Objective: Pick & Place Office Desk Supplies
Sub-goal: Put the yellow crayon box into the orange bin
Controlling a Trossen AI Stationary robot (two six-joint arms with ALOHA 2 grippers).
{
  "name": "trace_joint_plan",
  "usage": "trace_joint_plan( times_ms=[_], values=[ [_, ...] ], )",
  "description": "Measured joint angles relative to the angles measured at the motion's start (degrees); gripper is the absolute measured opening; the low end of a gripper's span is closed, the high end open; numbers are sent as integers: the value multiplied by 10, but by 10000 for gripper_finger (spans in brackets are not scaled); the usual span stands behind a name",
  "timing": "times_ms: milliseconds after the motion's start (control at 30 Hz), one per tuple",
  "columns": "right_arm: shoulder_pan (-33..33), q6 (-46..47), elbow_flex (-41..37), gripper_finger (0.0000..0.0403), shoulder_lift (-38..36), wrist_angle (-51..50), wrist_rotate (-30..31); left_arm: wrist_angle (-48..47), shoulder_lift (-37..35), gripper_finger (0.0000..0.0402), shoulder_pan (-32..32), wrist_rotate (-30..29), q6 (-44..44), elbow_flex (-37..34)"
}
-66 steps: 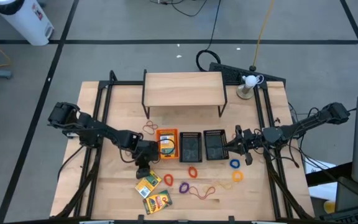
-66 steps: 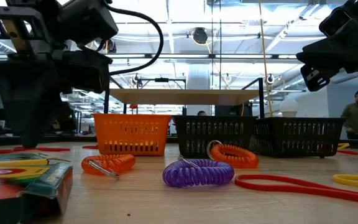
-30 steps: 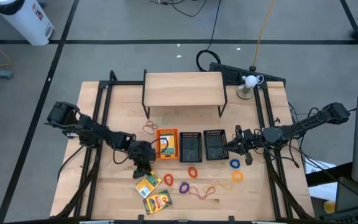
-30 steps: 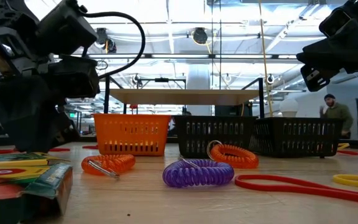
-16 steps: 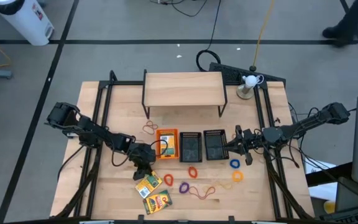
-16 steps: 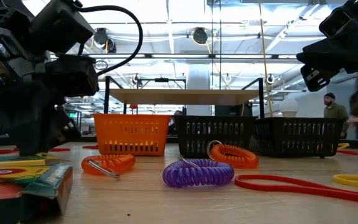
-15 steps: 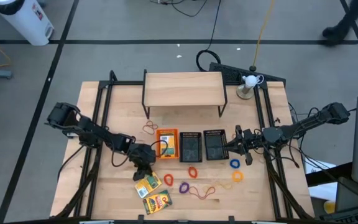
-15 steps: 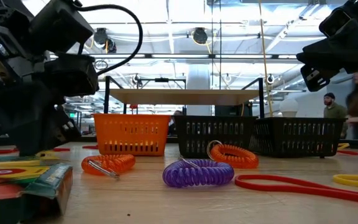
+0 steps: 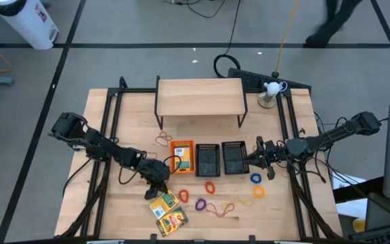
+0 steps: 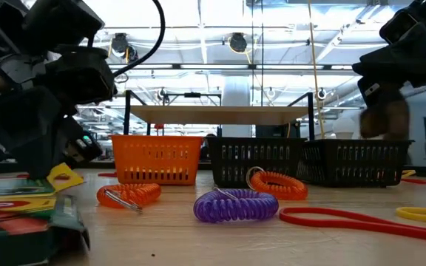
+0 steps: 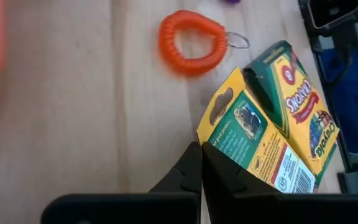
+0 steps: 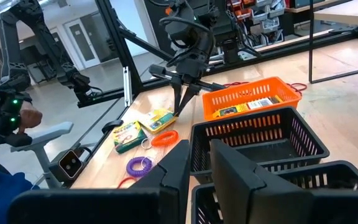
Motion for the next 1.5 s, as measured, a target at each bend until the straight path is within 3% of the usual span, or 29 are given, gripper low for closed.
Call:
trace_joint_plan(
  times_ms=[267, 567, 800, 1033, 1500],
  values=[
    [0, -1, 0, 59, 0, 0, 16, 32, -31, 1, 8, 9, 0, 1],
    [0, -2, 0, 59, 0, 0, 16, 35, -166, 0, 13, -32, 23, 1],
    [0, -2, 0, 59, 0, 0, 16, 31, -266, 0, 13, -164, 110, 1],
    [0, -2, 0, 59, 0, 0, 28, -11, -283, 0, 32, -318, 181, 2],
    [0, -2, 0, 59, 0, -5, 28, -70, -278, 0, 110, -309, 182, 2]
  ],
)
